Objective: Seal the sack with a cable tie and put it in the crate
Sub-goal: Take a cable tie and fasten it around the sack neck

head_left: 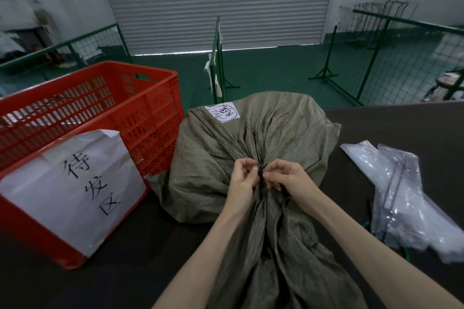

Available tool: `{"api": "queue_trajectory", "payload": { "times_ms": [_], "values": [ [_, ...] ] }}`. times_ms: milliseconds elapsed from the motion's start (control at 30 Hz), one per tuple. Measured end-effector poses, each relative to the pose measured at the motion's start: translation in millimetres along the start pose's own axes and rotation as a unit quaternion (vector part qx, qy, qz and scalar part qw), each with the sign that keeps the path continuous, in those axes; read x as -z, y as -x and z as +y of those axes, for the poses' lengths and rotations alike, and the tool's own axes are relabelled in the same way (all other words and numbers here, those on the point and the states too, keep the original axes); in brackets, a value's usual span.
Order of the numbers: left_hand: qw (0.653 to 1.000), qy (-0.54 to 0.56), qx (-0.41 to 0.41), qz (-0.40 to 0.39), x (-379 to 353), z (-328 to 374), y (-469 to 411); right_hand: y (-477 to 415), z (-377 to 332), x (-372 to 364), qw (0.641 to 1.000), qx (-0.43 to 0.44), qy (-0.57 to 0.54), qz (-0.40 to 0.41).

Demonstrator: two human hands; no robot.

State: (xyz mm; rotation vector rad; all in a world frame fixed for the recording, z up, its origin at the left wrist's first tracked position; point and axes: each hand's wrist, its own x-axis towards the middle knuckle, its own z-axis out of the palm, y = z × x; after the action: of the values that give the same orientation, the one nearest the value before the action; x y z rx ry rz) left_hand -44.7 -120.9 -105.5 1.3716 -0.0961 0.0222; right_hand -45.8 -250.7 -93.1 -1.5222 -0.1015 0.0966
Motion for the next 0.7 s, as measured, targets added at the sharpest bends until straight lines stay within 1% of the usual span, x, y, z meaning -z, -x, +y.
{"api": "queue_trajectory", "payload": {
  "times_ms": [133,233,367,533,700],
  "values": [
    [1.000,0.009,0.005,-0.001,1.5,-2.2,0.1,-1.0,0.2,1.0,1.000,-0.010,-0.002,-0.002],
    [1.000,0.014,0.012,0.004,2.7,-3.4,-0.8,0.1,1.0,1.7,0.999,0.029,0.027,0.032],
    [1.000,0.010,0.006,-0.005,2.9,-1.2,1.2,1.3,-2.7,0.2,0.996,0.066,0.013,0.053],
    [1.000,-0.011,-0.006,-0.008,5.2,-3.1,1.8,-5.0,-4.8,0.8,0.987,0.081,0.130,0.048],
    [0.999,-0.012,-0.021,-0.031,6.4,-1.4,4.5,-8.0,-6.5,2.1,0.988,0.071,0.133,0.042]
  ]
}}
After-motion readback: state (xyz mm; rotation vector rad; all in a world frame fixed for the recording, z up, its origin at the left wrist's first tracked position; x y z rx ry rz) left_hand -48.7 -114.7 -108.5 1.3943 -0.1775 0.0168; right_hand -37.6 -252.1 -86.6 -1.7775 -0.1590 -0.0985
